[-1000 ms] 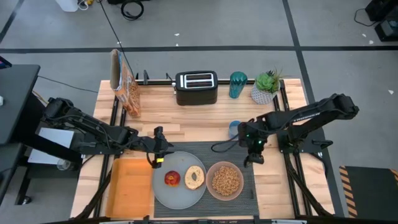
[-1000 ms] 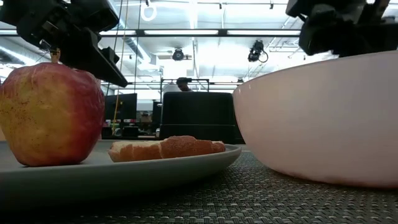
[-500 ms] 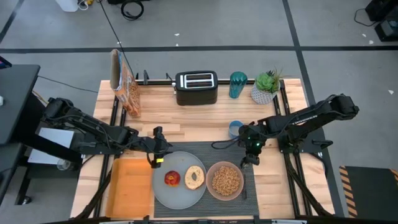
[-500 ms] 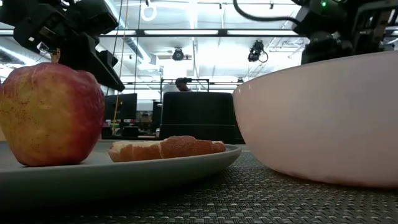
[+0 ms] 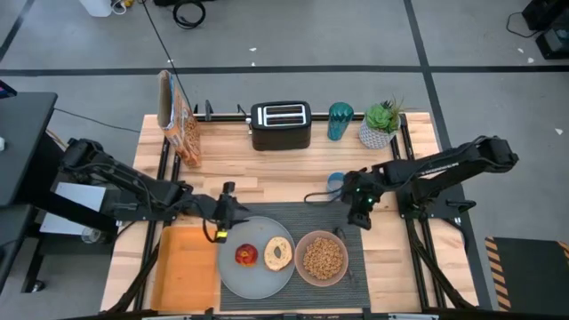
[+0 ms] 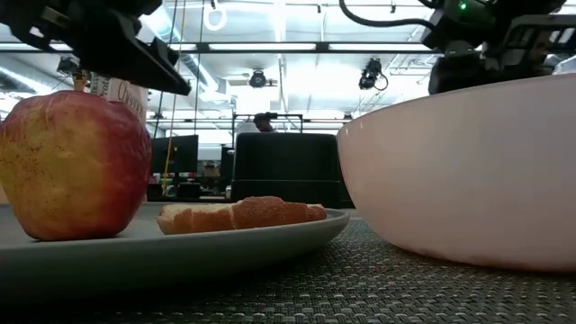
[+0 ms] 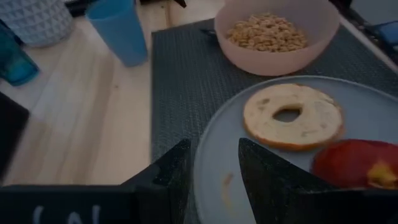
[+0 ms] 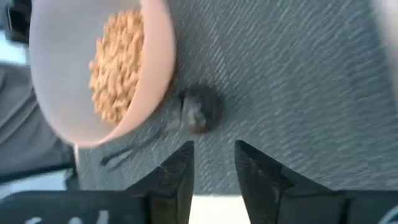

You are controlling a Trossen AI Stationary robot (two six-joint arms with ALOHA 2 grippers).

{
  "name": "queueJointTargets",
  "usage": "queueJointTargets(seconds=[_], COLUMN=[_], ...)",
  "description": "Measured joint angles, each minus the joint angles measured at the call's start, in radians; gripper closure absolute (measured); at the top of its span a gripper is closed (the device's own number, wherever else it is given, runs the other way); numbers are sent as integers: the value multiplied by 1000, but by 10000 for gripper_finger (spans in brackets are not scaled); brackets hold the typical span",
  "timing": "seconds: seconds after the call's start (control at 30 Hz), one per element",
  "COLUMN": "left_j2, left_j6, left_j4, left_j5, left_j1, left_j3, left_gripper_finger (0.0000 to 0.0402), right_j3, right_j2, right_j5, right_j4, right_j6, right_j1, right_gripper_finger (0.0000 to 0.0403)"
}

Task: Arrange a breakfast setting
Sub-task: Return to Home Position

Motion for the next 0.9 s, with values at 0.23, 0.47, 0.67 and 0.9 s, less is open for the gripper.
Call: queueJointTargets(seconds=[0.23, 0.47, 0.67, 0.9], left_j2=[-73, -236, -391, -523], left_j6=[46, 19, 46, 45], left_j4=[132, 394, 496, 485], left_j5=[-8, -32, -38, -79], left_j1=[3, 12, 12, 12], left_j3=[-114, -340, -455, -510], left_gripper_finger=[260, 260, 260, 260], right_j3=[-1, -85, -252, -314], right_j2=[-189, -451, -616, -794], right_j5=[119, 432, 449, 457], right_j4=[-15, 193, 525, 517], right_j6=[-43, -85, -217, -303], right_j1=[-11, 38, 30, 6], right_gripper_finger=[264, 265, 265, 266])
